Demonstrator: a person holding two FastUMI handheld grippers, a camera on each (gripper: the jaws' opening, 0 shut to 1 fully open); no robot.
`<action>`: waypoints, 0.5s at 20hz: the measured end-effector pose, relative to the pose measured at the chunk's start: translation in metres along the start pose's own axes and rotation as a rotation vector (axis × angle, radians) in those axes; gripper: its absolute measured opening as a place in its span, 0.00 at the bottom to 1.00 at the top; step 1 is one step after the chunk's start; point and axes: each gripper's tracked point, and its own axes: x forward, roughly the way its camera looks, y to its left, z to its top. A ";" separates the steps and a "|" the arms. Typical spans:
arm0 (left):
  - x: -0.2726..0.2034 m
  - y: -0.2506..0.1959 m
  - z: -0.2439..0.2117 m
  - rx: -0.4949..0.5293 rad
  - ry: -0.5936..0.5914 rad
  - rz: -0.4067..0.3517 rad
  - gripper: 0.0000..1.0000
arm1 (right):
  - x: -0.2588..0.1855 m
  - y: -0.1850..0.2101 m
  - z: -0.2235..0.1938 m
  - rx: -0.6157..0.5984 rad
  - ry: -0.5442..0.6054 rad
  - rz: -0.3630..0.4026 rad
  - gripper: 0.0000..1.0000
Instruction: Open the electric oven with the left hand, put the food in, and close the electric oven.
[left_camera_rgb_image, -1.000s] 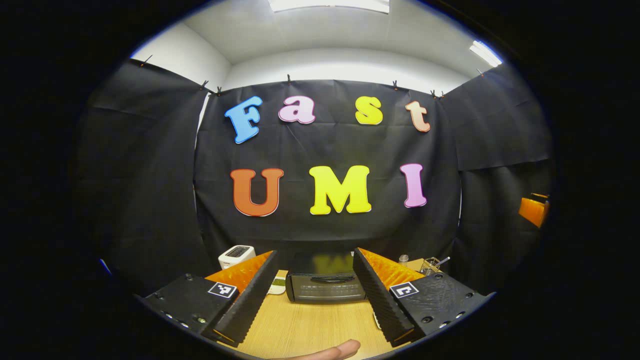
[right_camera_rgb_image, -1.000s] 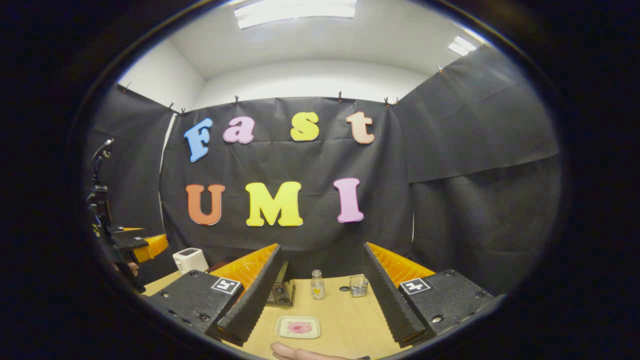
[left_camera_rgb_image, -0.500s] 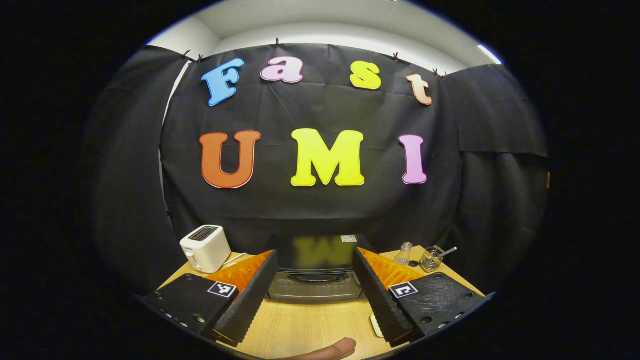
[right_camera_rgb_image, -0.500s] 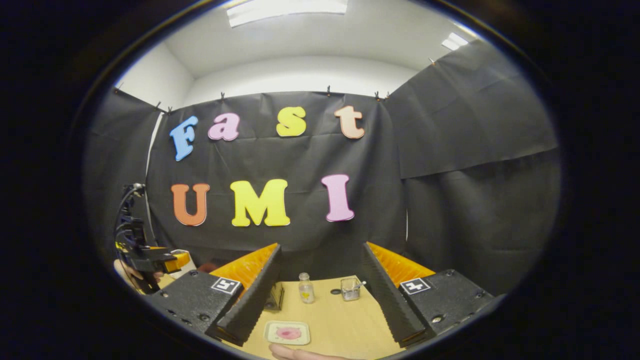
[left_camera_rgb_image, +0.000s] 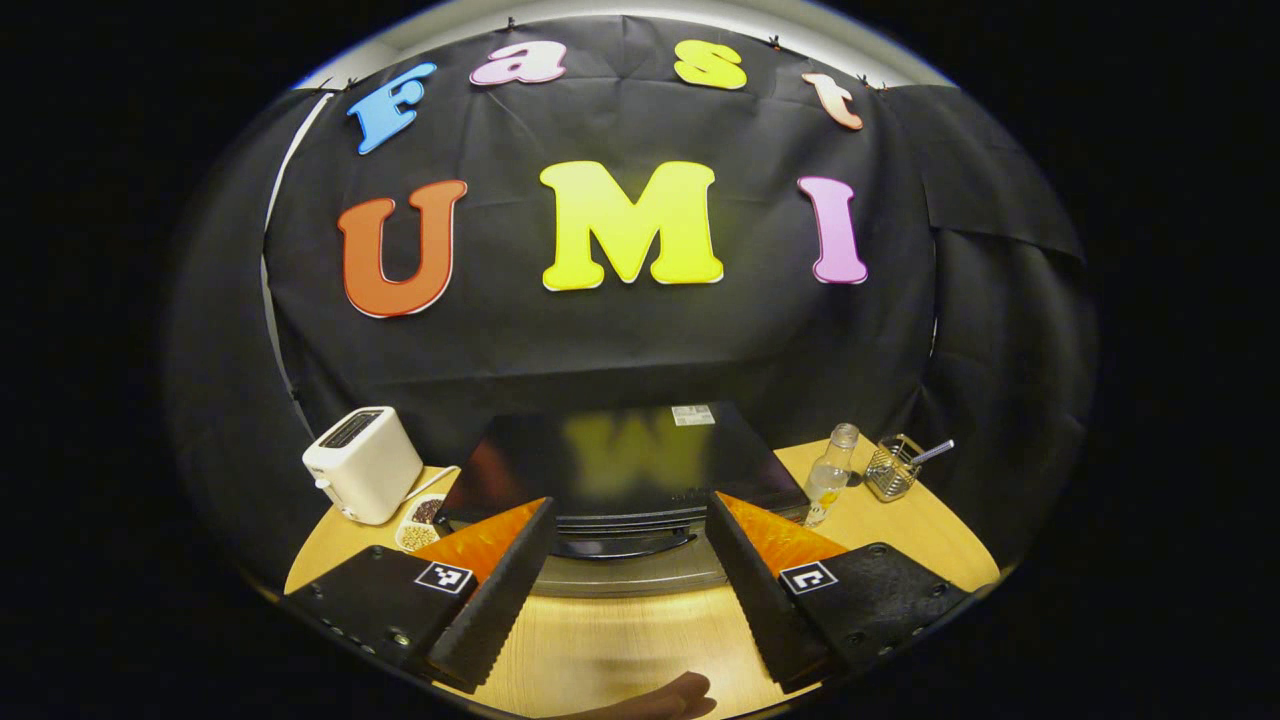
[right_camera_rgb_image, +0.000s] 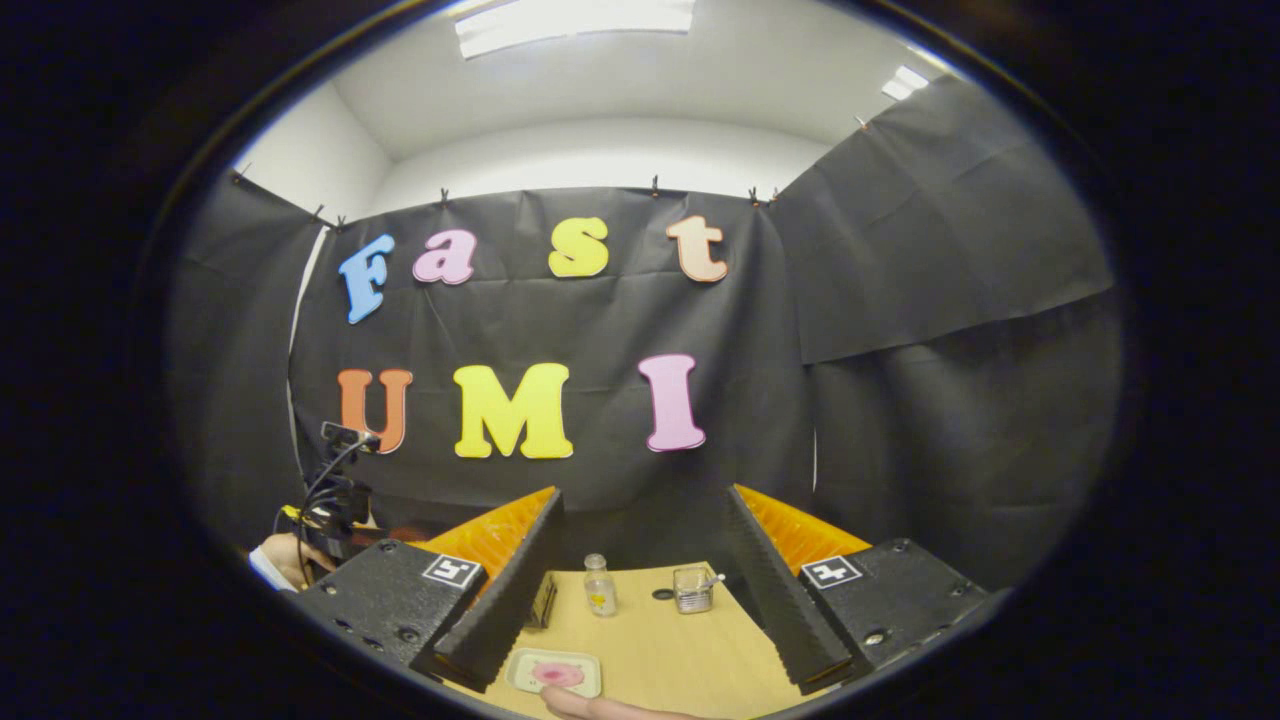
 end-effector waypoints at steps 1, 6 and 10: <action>0.008 0.000 -0.009 0.001 0.029 0.007 0.96 | 0.002 -0.002 -0.002 0.004 0.003 0.002 1.00; 0.048 0.003 -0.041 -0.016 0.148 0.005 0.97 | 0.013 -0.010 -0.016 0.008 0.019 0.019 1.00; 0.058 0.011 -0.038 -0.031 0.145 0.031 0.99 | 0.022 -0.028 -0.026 0.013 0.038 -0.002 1.00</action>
